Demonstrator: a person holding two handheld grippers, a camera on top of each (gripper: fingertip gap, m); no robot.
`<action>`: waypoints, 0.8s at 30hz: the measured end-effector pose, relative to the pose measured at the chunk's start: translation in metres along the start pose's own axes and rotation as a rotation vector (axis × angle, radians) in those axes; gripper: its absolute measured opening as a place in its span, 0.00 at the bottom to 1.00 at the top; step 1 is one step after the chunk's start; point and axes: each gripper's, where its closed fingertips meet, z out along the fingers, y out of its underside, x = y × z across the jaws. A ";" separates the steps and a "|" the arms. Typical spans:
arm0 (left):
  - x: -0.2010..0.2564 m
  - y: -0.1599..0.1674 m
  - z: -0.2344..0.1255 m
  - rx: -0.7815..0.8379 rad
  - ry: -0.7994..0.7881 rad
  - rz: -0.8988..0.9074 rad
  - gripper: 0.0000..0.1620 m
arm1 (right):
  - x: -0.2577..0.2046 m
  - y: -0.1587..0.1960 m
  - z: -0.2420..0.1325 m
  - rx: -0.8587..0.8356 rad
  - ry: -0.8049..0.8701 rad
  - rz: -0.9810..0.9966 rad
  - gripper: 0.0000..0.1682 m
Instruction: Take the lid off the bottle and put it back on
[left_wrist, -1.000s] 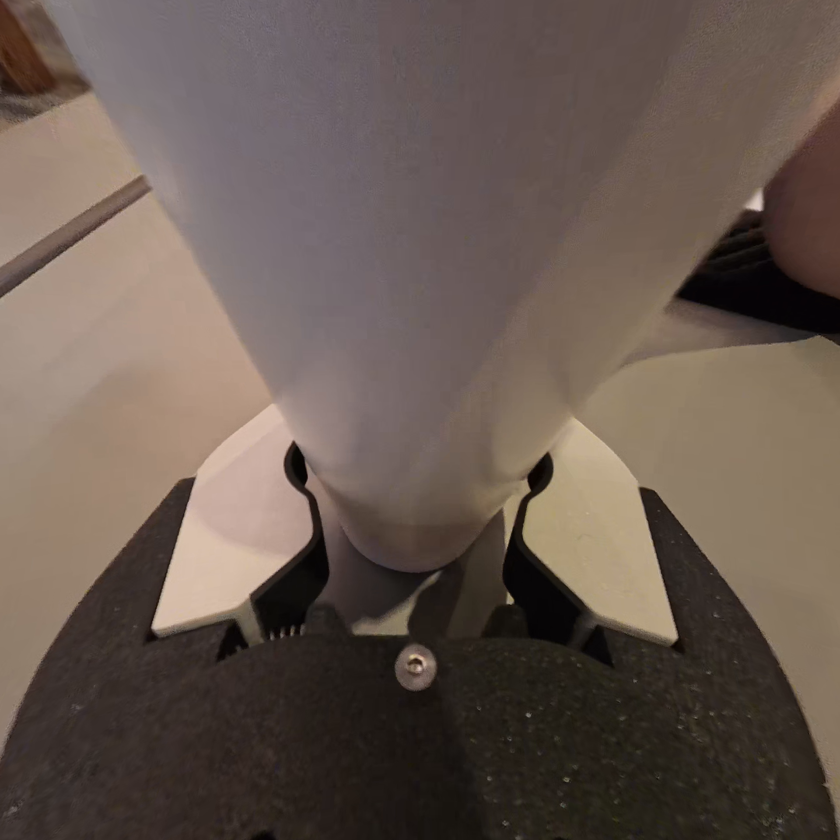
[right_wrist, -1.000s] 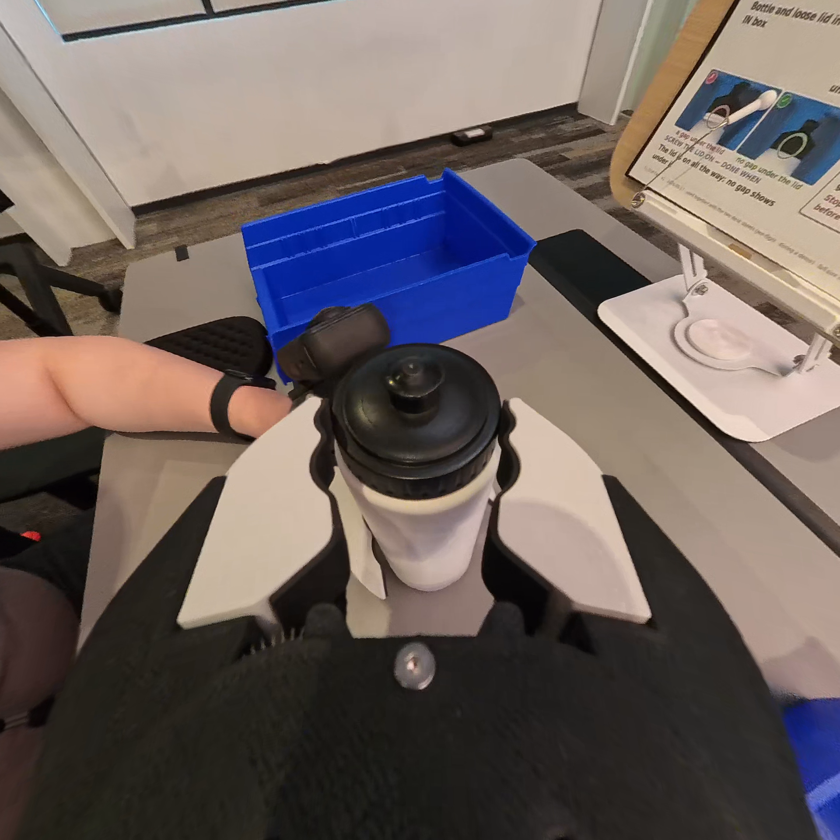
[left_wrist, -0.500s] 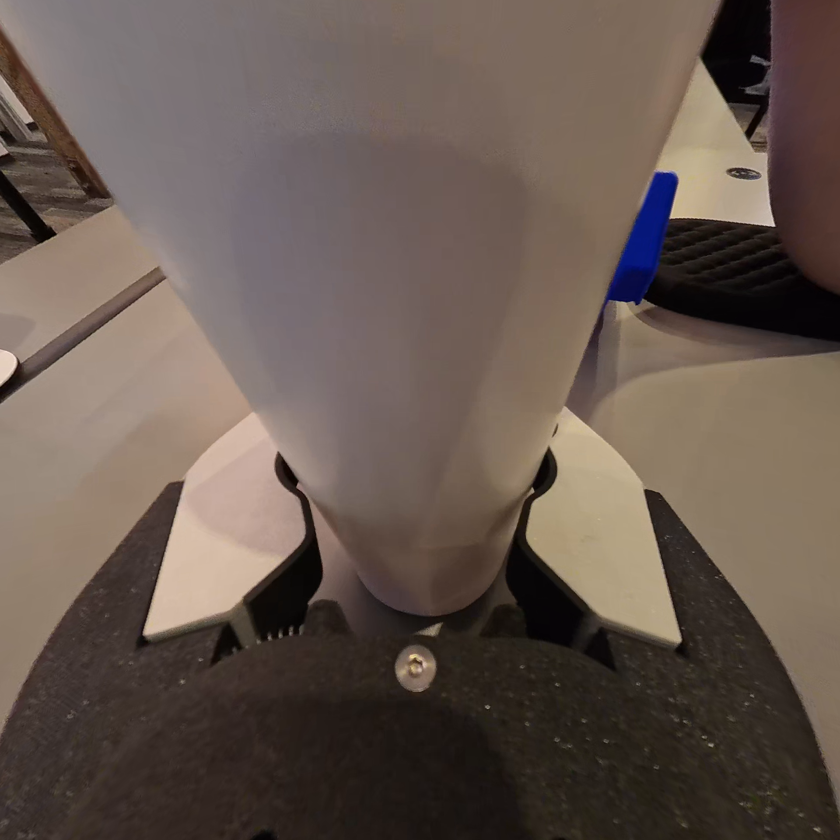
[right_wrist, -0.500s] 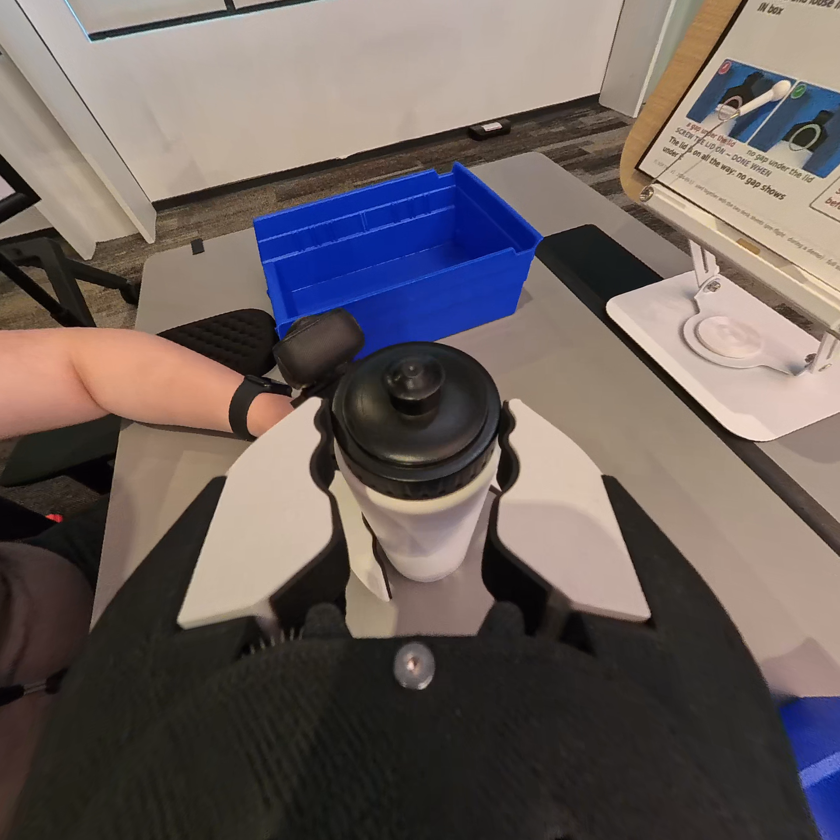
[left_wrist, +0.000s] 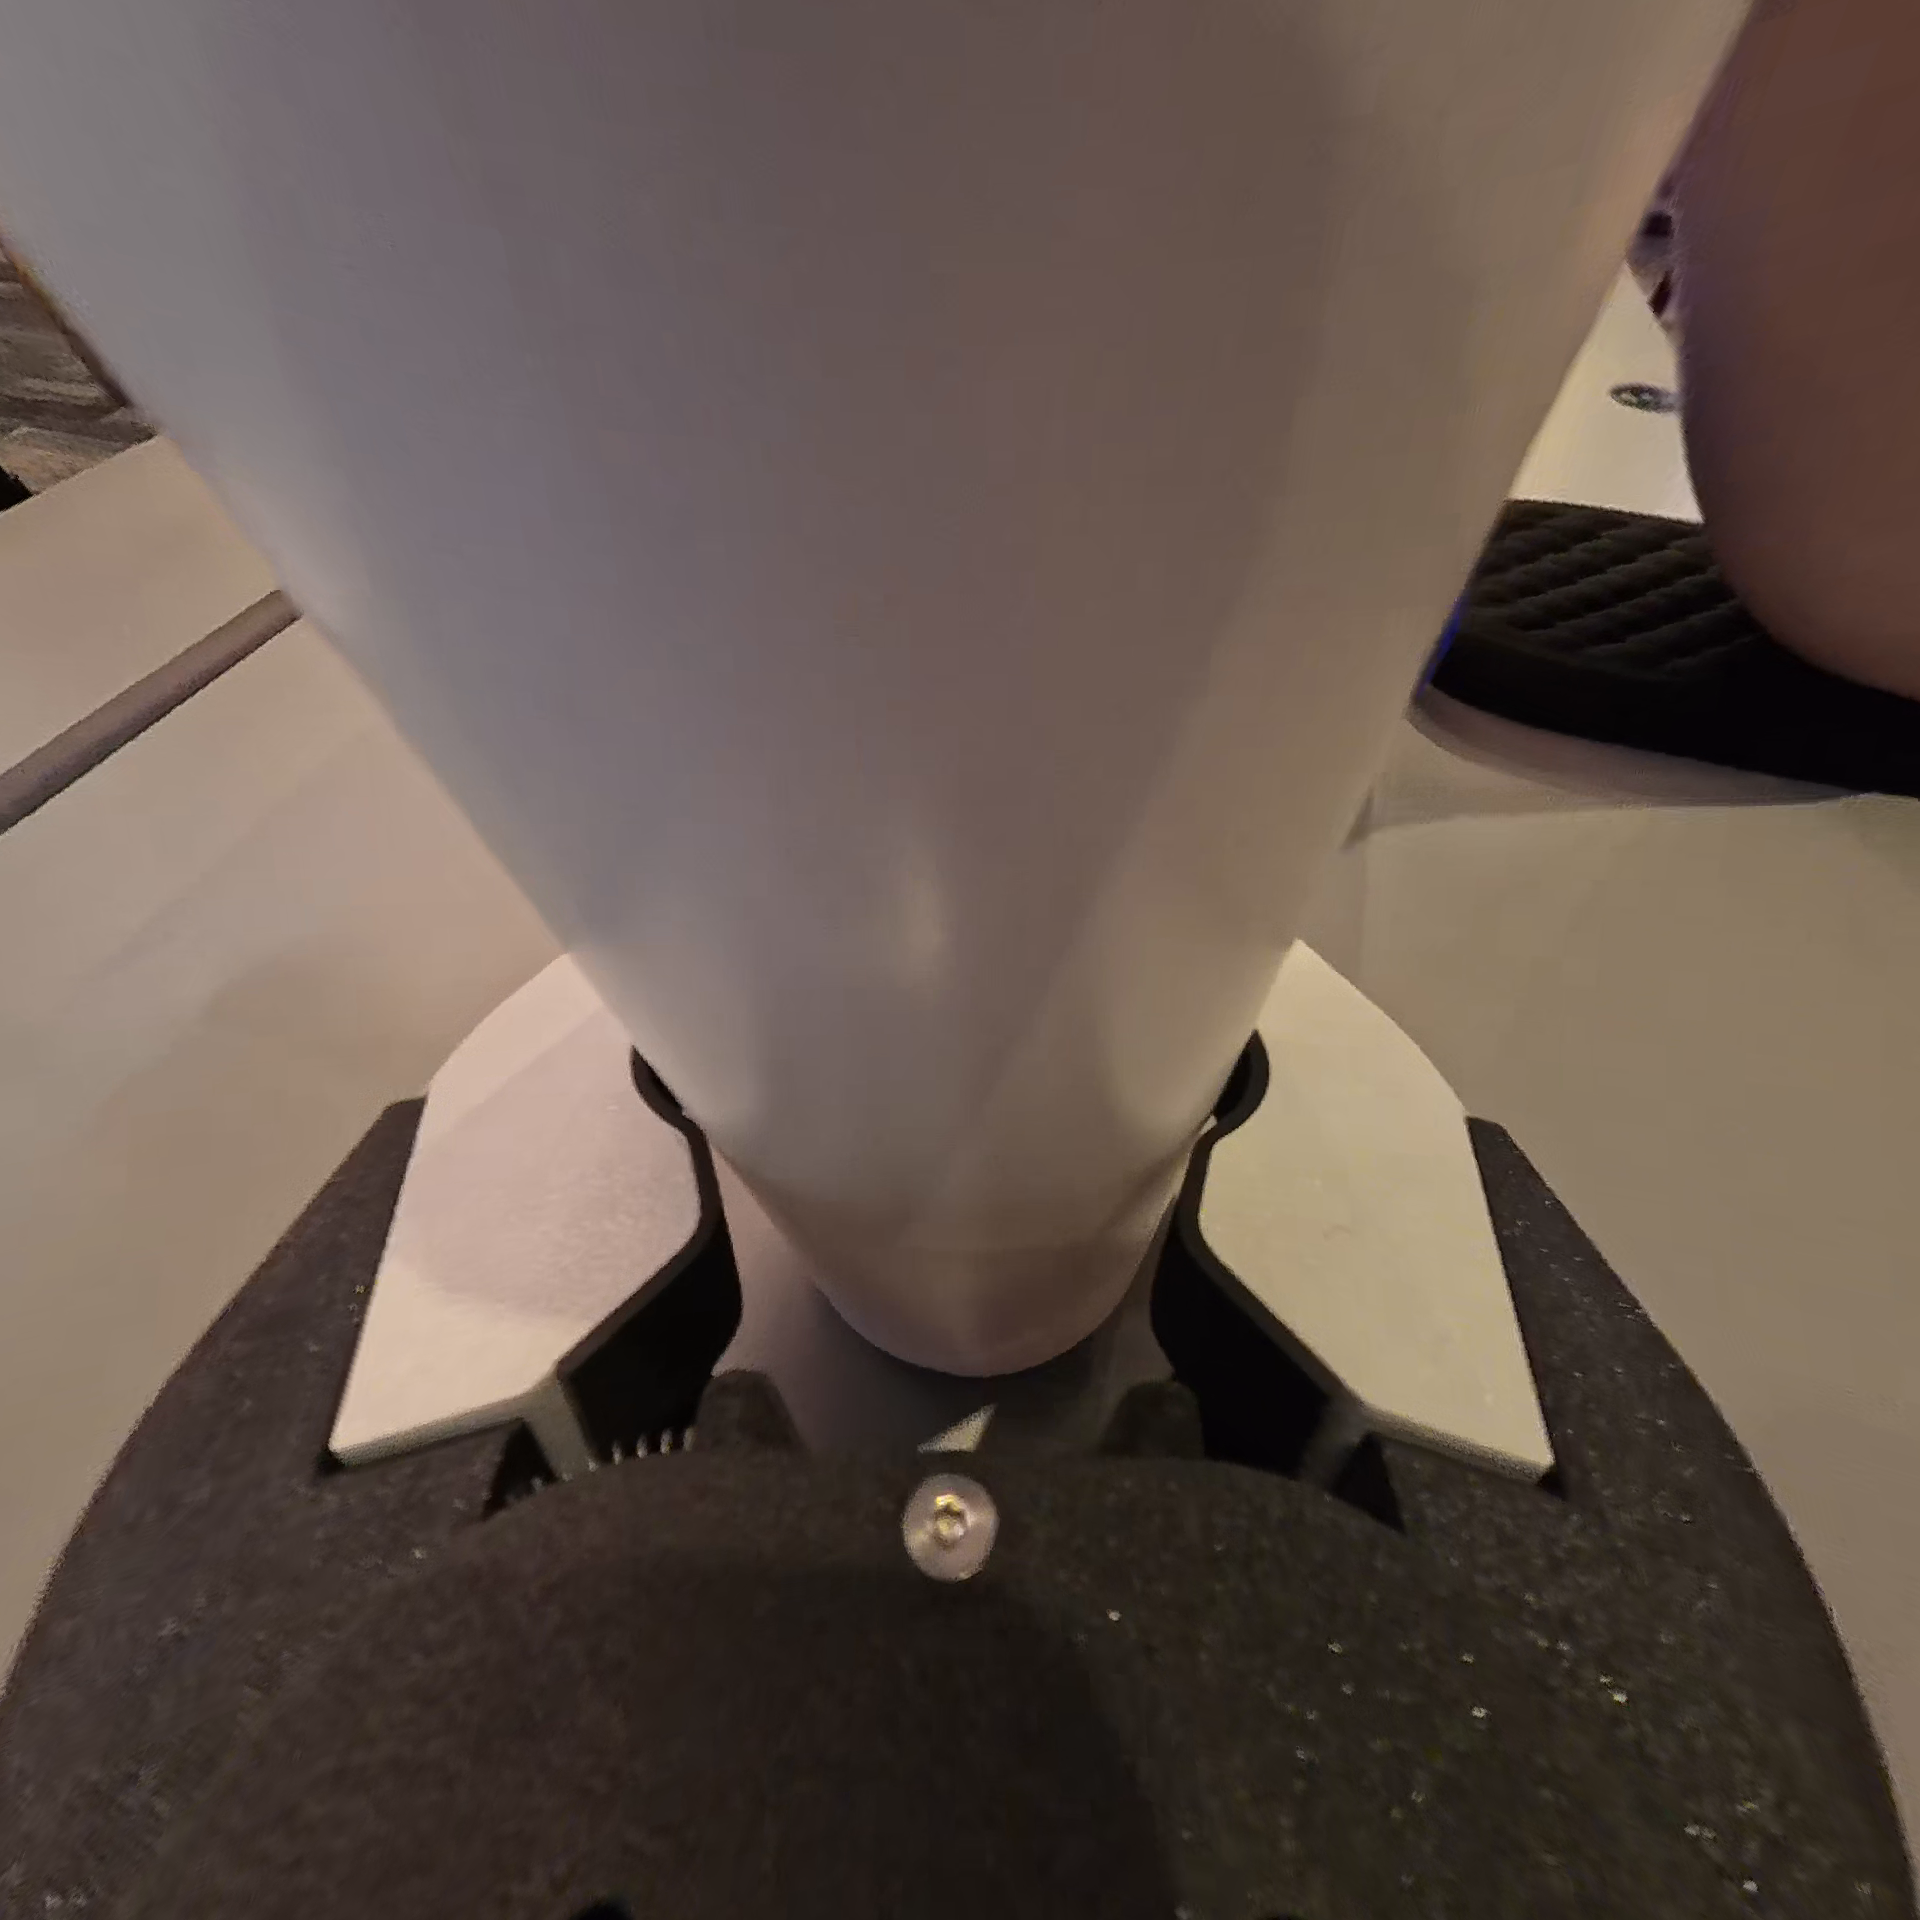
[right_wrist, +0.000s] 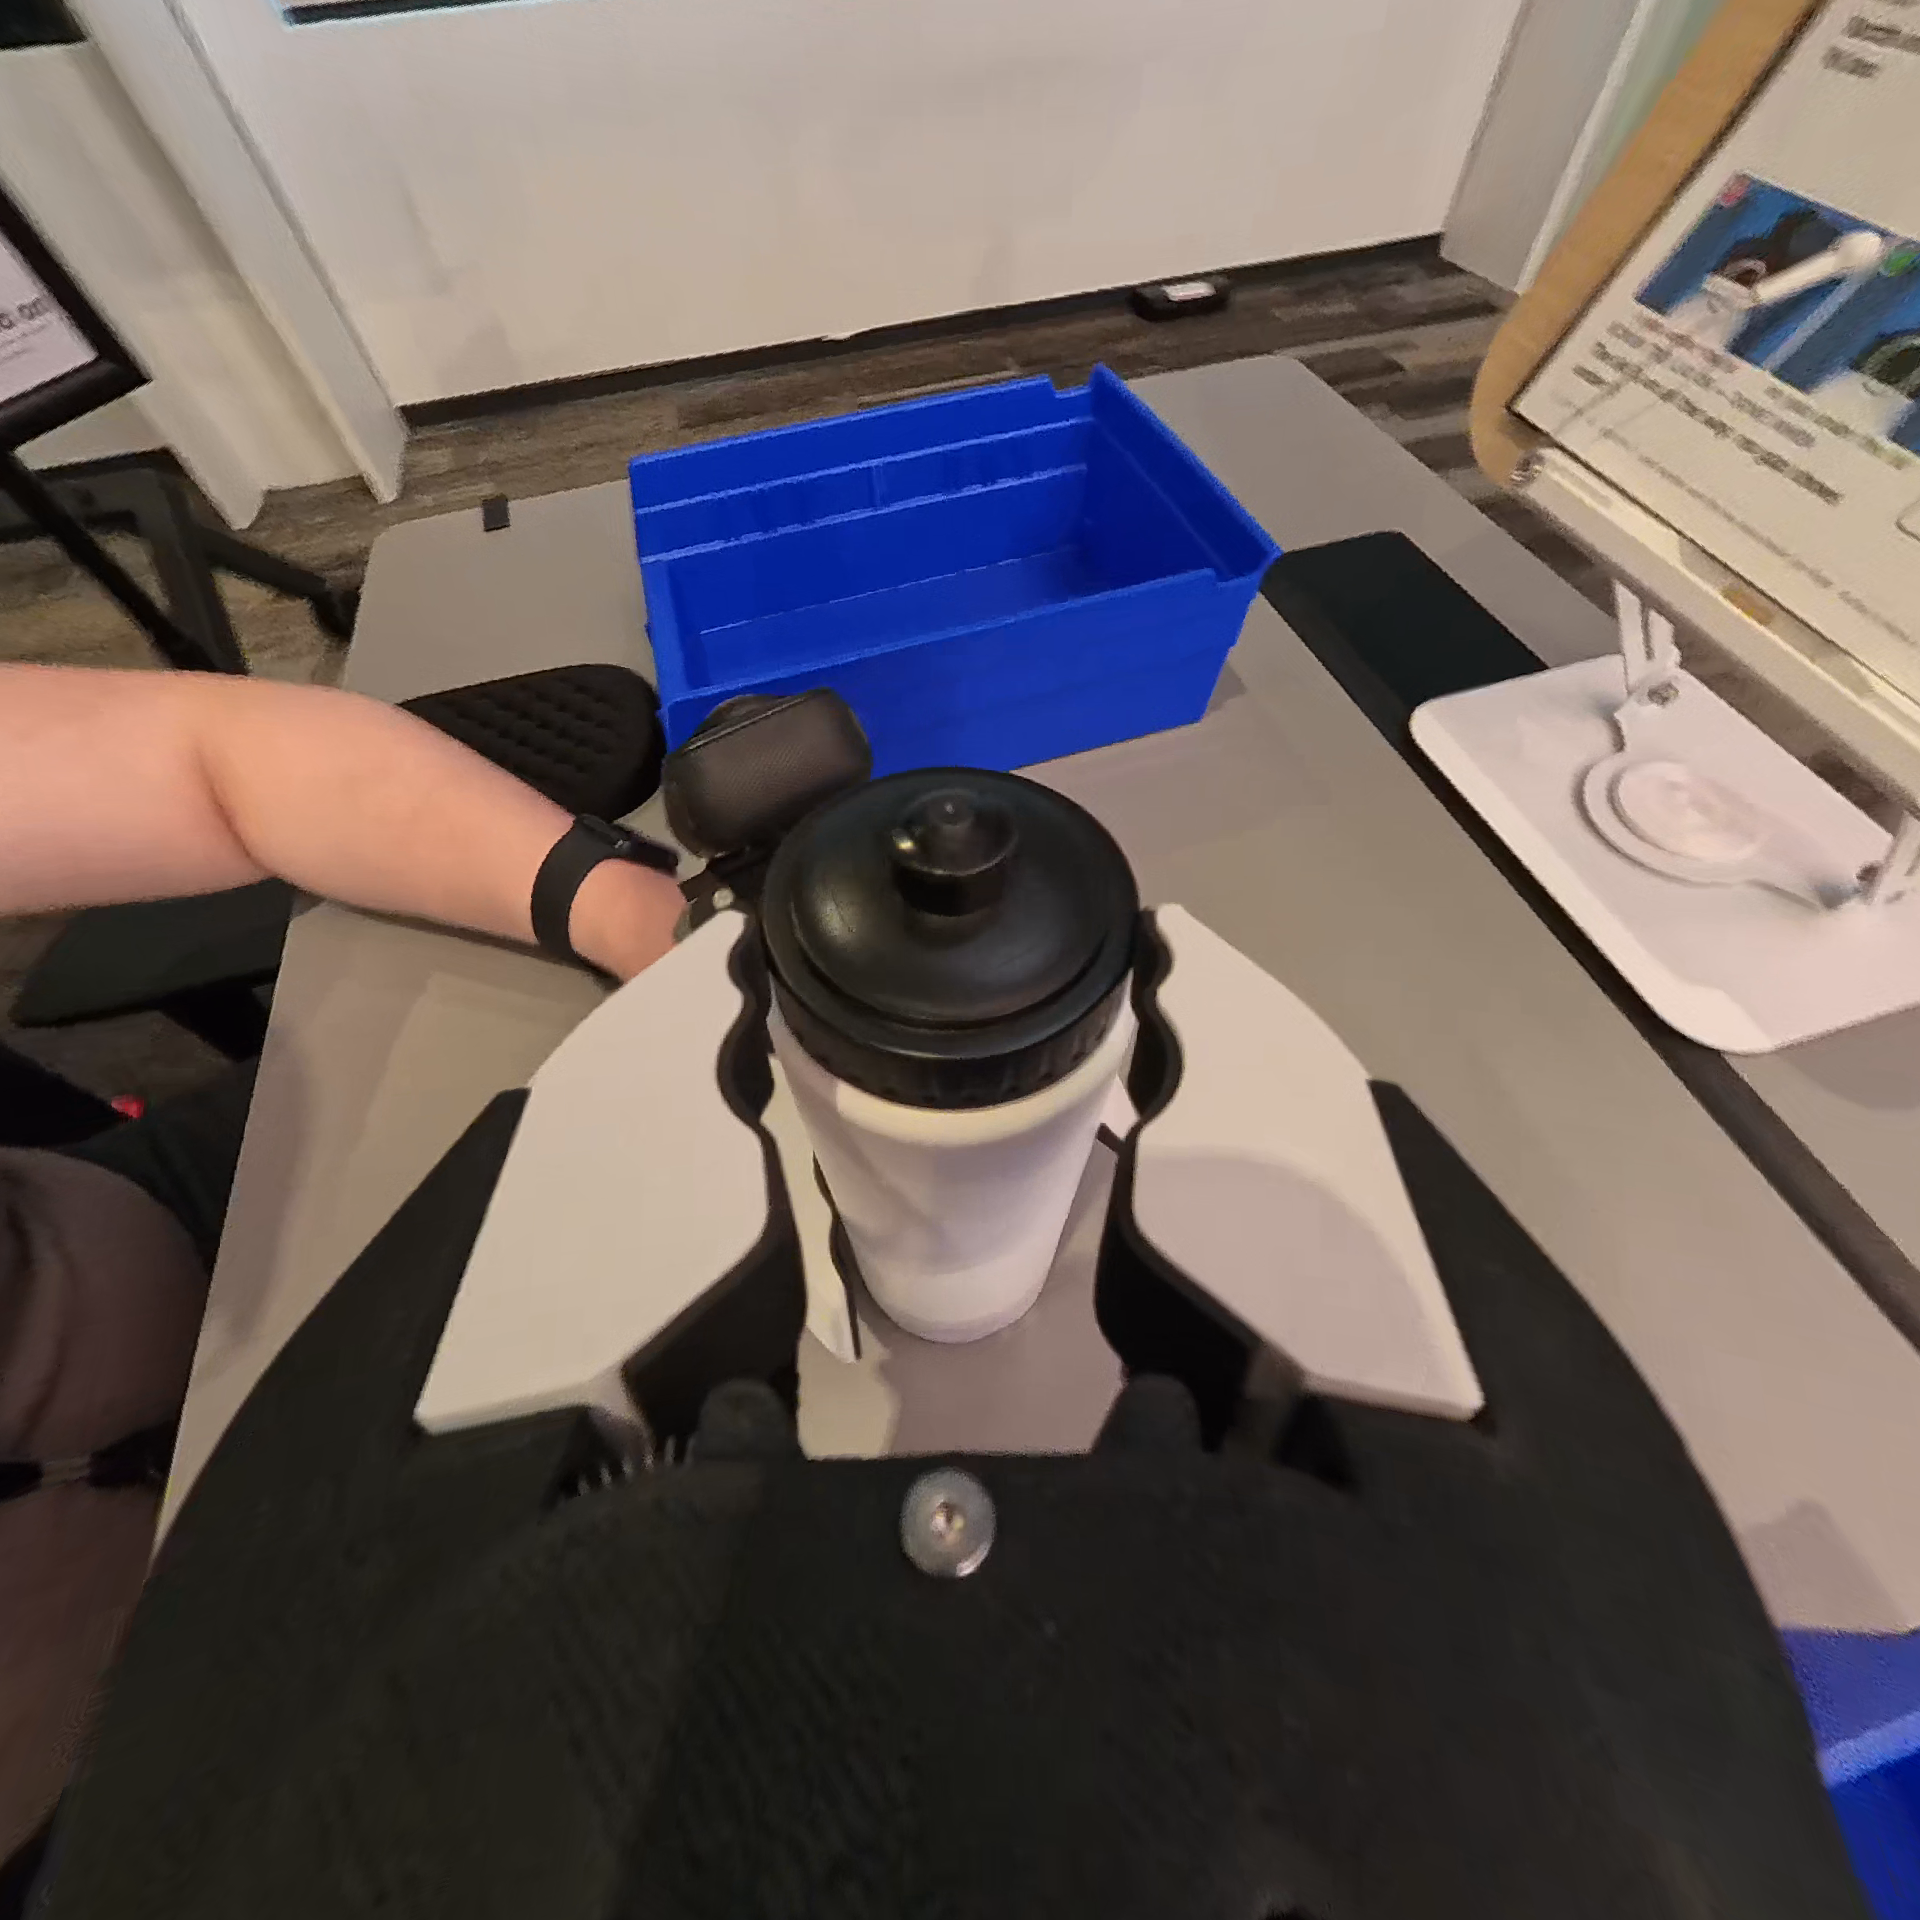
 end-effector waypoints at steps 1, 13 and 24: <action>-0.003 0.000 0.000 0.001 -0.013 -0.020 0.62 | 0.003 -0.001 0.002 0.006 0.041 0.031 0.41; -0.001 0.001 -0.005 -0.010 0.047 -0.013 0.62 | -0.005 -0.002 0.002 0.006 0.006 -0.076 0.45; 0.006 0.002 -0.003 -0.055 0.075 -0.033 0.62 | 0.005 -0.003 0.011 0.046 0.055 0.043 0.44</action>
